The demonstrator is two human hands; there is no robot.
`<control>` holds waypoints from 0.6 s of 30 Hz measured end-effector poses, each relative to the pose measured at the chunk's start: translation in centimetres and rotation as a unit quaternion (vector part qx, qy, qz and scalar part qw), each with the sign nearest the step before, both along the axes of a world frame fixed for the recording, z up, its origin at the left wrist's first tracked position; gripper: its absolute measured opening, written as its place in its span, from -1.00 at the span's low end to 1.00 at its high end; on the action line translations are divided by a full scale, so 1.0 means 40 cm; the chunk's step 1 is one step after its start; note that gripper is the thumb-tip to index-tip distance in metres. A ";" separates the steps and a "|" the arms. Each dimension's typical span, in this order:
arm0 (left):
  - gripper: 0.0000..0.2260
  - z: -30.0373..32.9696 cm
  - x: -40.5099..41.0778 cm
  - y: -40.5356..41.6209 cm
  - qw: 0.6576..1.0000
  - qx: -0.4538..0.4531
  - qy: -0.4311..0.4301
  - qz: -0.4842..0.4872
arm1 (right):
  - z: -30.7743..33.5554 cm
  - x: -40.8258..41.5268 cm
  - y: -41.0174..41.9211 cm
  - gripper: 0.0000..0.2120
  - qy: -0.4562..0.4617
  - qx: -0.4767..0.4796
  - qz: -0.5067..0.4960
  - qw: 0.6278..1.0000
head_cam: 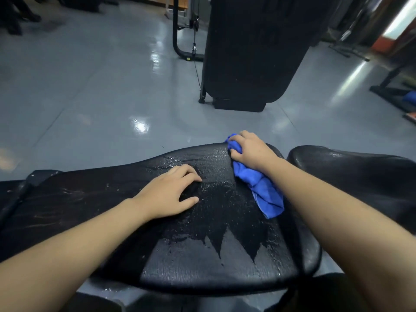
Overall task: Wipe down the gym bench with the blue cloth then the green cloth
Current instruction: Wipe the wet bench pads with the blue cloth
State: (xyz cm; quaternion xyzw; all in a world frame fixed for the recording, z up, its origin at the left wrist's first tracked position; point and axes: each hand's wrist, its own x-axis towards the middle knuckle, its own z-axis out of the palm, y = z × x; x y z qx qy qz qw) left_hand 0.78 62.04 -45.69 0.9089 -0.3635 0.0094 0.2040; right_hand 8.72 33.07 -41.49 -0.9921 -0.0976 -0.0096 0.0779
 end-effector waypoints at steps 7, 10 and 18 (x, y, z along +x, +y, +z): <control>-0.57 -0.002 -0.030 -0.011 1.000 0.007 -0.009 0.018 | 0.002 -0.167 -0.026 -0.58 -0.023 -0.005 0.069 0.997; -0.57 -0.001 -0.029 -0.014 1.000 0.010 -0.009 0.020 | 0.001 -0.244 -0.021 -0.56 -0.002 0.007 0.091 0.996; -0.58 0.001 -0.063 -0.036 0.998 0.013 -0.003 0.057 | -0.009 -0.412 -0.006 -0.49 0.026 0.031 0.133 0.990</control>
